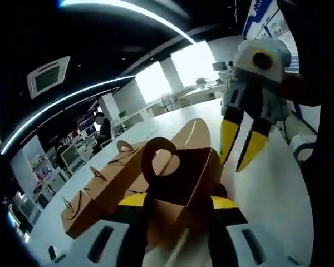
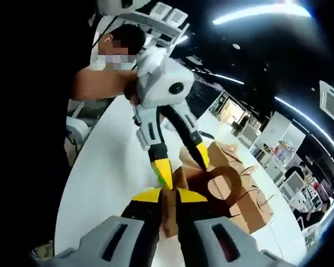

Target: Pick up one paper box from the group, open the paper box, and remove the item inside

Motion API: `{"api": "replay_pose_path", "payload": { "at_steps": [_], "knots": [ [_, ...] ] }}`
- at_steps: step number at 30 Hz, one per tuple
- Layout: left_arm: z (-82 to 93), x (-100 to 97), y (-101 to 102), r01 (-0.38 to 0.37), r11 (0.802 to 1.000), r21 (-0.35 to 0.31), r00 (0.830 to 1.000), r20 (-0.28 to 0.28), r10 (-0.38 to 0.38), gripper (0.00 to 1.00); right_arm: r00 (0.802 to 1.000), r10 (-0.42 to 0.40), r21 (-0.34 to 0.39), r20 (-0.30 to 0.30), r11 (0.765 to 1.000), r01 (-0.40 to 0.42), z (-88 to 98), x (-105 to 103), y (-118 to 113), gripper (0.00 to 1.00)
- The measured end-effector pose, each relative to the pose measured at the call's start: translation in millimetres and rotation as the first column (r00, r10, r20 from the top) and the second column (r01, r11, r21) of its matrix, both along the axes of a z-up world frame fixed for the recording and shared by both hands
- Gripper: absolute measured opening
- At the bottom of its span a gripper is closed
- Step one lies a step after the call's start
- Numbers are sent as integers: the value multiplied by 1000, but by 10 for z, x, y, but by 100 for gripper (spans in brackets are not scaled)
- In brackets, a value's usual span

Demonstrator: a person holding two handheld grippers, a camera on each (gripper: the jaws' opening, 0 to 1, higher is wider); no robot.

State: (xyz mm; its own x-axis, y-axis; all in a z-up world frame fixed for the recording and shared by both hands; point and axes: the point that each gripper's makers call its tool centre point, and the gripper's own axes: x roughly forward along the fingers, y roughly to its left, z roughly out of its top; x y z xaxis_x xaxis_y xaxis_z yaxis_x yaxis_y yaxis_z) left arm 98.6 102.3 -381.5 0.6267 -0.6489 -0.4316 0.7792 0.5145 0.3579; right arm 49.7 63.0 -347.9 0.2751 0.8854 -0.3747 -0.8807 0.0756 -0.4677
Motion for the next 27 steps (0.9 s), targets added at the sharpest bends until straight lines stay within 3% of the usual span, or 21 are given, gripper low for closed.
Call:
{"api": "replay_pose_path", "payload": {
  "at_steps": [5,9,18,23,27],
  "knots": [
    [-5,8,7,3,1000,0,1000,6,-3,42,999,-42,70,18,997,40,254,177,-84,14],
    [-6,11,10,2,1000,-2,1000,5,-2,42,997,-58,55,45,997,55,283,254,-102,15],
    [1,-6,-1,-11,1000,6,1000,8,11,42,993,-107,15,56,994,107,147,526,-159,17],
    [1,-12,-1,-13,1000,8,1000,5,13,42,983,-130,-73,128,987,140,17,754,-211,17],
    [-2,-21,-2,-2,1000,17,1000,5,2,42,985,-106,-80,139,990,118,-10,834,-179,21]
  ]
}}
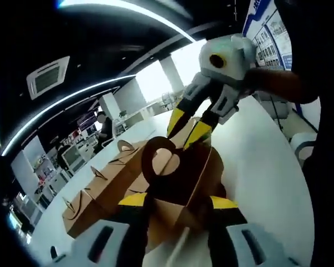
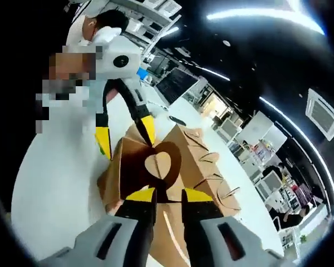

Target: Pick up one paper box from the group, open the paper box, and remove the item inside

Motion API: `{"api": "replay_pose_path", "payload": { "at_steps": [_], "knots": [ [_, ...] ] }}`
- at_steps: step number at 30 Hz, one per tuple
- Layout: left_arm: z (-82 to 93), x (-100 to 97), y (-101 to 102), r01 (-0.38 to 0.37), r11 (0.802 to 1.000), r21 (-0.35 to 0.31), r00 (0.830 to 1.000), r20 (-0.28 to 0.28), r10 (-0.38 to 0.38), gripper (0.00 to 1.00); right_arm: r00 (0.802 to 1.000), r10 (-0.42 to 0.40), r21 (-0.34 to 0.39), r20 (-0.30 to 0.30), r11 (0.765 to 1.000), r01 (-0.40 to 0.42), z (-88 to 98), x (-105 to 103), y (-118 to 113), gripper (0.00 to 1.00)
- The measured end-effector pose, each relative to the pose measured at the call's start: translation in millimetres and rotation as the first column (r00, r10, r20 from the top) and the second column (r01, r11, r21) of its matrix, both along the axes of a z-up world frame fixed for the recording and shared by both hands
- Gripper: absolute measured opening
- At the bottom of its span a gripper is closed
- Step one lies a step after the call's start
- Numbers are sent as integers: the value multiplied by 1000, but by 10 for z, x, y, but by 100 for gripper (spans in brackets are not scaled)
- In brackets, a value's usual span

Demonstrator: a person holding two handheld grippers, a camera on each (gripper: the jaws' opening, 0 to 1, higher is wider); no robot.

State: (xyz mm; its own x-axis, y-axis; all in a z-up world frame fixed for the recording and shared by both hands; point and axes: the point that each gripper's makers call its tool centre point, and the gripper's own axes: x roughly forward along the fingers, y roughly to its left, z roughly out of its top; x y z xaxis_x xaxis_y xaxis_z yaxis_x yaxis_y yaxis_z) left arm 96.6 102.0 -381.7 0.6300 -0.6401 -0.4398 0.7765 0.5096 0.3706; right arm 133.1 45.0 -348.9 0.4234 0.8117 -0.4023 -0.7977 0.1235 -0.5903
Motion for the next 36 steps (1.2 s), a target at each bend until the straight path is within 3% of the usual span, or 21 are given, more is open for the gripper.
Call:
{"api": "replay_pose_path", "payload": {
  "at_steps": [5,16,23,25,32,36],
  "knots": [
    [-7,-12,4,16,1000,25,1000,5,-16,43,1000,2,-29,23,1000,-1,-2,118,9,21],
    [-12,-24,-3,40,998,43,999,14,-40,43,1000,13,-45,-15,999,-13,-72,144,23,7],
    [-26,-20,7,57,995,83,998,26,-59,43,995,-20,89,-96,996,29,101,254,26,4],
    [-28,-19,9,63,994,91,998,25,-66,43,989,-26,136,-145,990,45,140,315,32,3],
    [-32,-17,13,73,992,100,997,23,-76,43,979,-25,159,-202,986,58,161,493,45,3],
    [-31,-11,20,69,993,99,997,18,-71,43,976,-23,126,-216,991,51,152,576,69,4]
  ]
}}
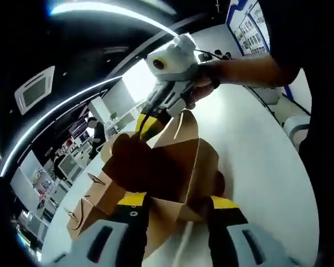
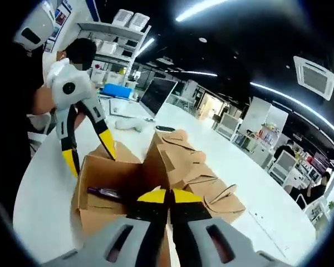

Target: Pick up one paper box from the group, open the paper box, and remove the item inside

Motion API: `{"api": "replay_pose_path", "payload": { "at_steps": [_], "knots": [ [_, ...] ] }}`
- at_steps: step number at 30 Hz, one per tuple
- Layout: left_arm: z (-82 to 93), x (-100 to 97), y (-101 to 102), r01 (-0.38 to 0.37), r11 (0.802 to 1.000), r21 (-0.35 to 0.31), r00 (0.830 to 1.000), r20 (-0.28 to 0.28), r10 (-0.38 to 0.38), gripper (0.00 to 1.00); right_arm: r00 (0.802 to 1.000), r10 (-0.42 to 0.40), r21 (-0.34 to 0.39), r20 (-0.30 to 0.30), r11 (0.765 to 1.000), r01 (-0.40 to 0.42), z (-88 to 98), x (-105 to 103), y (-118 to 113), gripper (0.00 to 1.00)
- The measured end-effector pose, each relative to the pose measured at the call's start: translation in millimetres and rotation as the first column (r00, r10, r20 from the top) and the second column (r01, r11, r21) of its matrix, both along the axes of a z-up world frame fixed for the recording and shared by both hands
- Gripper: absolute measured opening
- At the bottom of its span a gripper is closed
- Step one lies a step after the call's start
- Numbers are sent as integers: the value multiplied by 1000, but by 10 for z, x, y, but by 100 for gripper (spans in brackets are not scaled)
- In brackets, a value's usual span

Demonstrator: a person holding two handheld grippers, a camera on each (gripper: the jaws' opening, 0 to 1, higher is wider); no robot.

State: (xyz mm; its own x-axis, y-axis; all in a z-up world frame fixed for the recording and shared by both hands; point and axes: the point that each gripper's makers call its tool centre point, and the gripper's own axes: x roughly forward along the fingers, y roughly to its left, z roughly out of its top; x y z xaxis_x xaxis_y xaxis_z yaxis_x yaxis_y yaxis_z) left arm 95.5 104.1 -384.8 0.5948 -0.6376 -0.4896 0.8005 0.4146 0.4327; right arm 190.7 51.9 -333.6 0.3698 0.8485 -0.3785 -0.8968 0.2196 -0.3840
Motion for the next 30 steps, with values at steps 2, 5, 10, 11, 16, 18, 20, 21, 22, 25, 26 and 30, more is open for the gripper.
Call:
{"api": "replay_pose_path", "payload": {
  "at_steps": [2,5,10,11,16,18,20,21,22,25,26,30],
  "knots": [
    [-2,1,3,3,1000,5,1000,1,-3,43,997,26,-7,-71,1000,-26,-7,-14,16,4],
    [-4,4,-12,8,1000,7,1000,2,-8,43,979,33,10,-199,999,-32,-11,13,18,4],
    [-7,8,-29,13,1000,13,1000,6,-13,44,881,22,98,-472,995,28,-29,96,4,4],
    [-7,8,-30,13,1000,14,1000,7,-13,44,874,28,100,-485,995,24,-38,118,2,4],
    [-7,-1,-28,19,1000,21,1000,7,-19,44,830,77,75,-552,996,-43,-118,84,60,14],
    [-7,-7,-43,25,999,24,1000,10,-25,44,798,97,54,-595,995,-81,-182,41,106,22],
    [-6,-7,-44,27,999,32,1000,11,-27,44,745,121,59,-656,992,-109,-203,-24,167,20],
    [-5,-7,-43,27,999,33,1000,10,-28,44,707,141,77,-693,990,-121,-189,-70,202,18],
    [-5,-7,-42,28,999,35,1000,9,-28,44,671,157,106,-725,987,-118,-150,-92,240,14],
    [-6,-9,-29,25,999,44,1000,10,-25,44,628,159,139,-762,987,-82,-95,-34,276,9],
    [-7,-10,-25,23,999,44,1000,9,-24,44,606,154,149,-780,987,-59,-85,-22,282,7],
    [-9,-9,-19,21,999,48,1000,10,-22,44,506,140,168,-851,986,10,-114,13,280,3]
  ]
}}
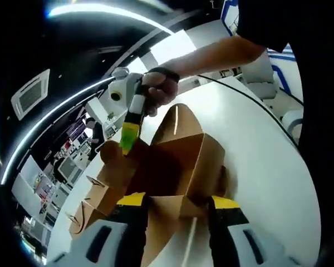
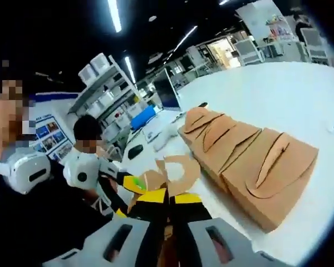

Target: Pick up one paper box from the group, open the paper box, and remove the item inside

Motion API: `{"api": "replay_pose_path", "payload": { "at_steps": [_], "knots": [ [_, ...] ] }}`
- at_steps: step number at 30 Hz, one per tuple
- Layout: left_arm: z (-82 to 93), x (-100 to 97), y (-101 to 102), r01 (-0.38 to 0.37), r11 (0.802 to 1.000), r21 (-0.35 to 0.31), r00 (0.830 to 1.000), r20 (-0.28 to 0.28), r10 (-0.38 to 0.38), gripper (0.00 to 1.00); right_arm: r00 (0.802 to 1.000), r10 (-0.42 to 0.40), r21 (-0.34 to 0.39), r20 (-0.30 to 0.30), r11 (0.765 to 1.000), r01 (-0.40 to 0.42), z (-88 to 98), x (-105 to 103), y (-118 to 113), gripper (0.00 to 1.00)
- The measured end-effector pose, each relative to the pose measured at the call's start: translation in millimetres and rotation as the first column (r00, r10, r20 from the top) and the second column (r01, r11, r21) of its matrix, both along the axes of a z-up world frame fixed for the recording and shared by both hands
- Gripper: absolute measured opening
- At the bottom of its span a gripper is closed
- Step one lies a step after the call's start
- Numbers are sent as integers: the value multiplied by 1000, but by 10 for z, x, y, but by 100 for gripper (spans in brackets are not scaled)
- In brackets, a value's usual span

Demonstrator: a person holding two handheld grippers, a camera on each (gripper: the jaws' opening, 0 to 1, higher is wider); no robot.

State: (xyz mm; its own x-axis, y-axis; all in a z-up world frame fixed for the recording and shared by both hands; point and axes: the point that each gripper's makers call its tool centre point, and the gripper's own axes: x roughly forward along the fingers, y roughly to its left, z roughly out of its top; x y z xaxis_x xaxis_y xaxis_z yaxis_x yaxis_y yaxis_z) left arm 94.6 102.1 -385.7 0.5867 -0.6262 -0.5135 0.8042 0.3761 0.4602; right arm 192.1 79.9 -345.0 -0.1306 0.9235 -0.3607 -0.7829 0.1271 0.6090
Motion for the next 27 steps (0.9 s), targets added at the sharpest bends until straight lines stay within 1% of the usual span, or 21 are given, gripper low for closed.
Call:
{"api": "replay_pose_path", "payload": {
  "at_steps": [1,6,9,12,16,18,21,25,27],
  "knots": [
    [0,-1,0,1,1000,1,1000,0,-1,44,1000,-14,-5,-17,1000,14,-14,20,-9,3],
    [1,-2,-6,8,1000,6,1000,0,-8,44,999,-44,-23,-28,999,43,-62,94,-44,3],
    [1,-3,-12,13,1000,12,1000,1,-13,44,996,-65,-39,-57,997,63,-126,151,-66,3],
    [0,-2,-22,19,1000,9,1000,0,-19,44,994,-84,-66,-68,995,80,-205,141,-57,3],
    [-1,0,-23,15,1000,4,1000,1,-15,44,994,-80,-74,-76,994,74,-244,139,-50,3],
    [-2,0,-23,13,1000,0,1000,2,-13,44,994,-81,-90,-68,993,75,-285,143,-53,3],
    [-2,1,-32,12,1000,-3,1000,3,-12,44,997,-65,-128,-38,990,59,-365,113,-47,4],
    [0,2,-32,13,1000,-2,1000,3,-13,44,999,-38,-154,3,987,38,-427,54,-9,4],
    [0,1,-32,11,1000,-3,1000,3,-11,44,999,-36,-156,-5,987,35,-445,31,-5,3]
  ]
}}
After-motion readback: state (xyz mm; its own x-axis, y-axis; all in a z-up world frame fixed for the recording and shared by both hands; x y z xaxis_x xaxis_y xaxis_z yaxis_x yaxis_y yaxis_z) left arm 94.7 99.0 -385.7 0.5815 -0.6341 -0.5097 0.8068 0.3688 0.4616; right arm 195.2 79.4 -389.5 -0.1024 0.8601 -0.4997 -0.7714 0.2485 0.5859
